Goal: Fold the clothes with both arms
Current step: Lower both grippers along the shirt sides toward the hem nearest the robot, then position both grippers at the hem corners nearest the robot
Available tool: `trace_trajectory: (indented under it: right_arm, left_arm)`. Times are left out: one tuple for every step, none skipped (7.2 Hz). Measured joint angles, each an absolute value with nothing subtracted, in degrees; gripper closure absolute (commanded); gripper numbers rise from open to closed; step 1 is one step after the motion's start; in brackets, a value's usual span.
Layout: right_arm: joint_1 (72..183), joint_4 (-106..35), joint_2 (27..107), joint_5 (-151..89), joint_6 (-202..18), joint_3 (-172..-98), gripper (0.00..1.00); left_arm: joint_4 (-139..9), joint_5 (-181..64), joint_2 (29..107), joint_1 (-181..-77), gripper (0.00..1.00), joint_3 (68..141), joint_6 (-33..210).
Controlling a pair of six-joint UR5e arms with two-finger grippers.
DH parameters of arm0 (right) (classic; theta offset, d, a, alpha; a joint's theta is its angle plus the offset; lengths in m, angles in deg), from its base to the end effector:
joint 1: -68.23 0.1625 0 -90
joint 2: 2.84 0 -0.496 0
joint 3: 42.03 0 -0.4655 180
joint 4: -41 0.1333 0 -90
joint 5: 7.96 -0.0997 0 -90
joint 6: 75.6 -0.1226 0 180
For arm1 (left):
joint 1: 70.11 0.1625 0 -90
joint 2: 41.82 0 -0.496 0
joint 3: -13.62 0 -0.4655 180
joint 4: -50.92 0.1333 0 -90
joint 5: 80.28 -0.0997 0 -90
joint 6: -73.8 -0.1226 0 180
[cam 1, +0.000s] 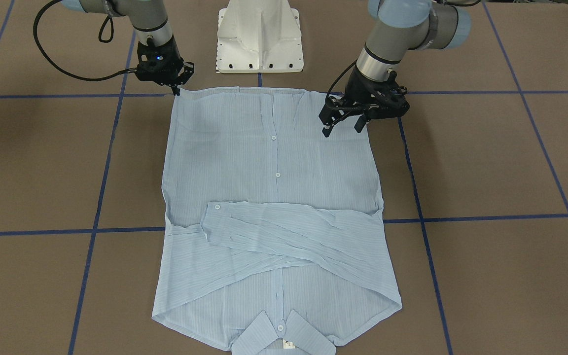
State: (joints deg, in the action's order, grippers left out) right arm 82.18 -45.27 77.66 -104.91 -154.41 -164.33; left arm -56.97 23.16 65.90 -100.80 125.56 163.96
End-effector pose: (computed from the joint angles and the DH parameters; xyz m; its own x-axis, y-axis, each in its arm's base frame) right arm -0.5397 -0.2561 0.3555 0.6971 -0.0253 0.7165 -0.0206 0.9983 0.0553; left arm 0.5170 -0.4287 0.3177 0.4605 -0.2765 -0.8435 0.3290 0.9357 -0.1271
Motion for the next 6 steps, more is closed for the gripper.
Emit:
trace_trajectory:
  right_arm:
    - [82.1,-45.2,76.9,-104.6,-155.1,-164.3,1.00]
    - [82.1,-45.1,76.5,-104.1,-155.8,-164.4,1.00]
    - [82.0,-44.9,76.2,-103.8,-156.3,-164.4,1.00]
    - [82.0,-44.9,75.8,-103.6,-156.5,-164.3,1.00]
    - [82.0,-44.9,75.2,-103.5,-156.6,-164.2,1.00]
    - [82.0,-44.9,74.8,-103.5,-156.6,-164.0,1.00]
  left_arm:
    - [-56.7,23.1,63.2,-98.7,0.01,126.6,164.8]
    - [-55.5,23.1,61.0,-96.2,0.03,127.6,166.3]
    - [-53.1,23.0,59.8,-93.4,0.08,128.6,167.6]
    - [-50.8,22.9,59.3,-91.1,0.14,129.0,168.6]
    - [-49.5,22.8,59.1,-89.0,0.19,129.0,169.4]
    - [-49.0,22.6,58.9,-87.5,0.23,128.9,169.7]
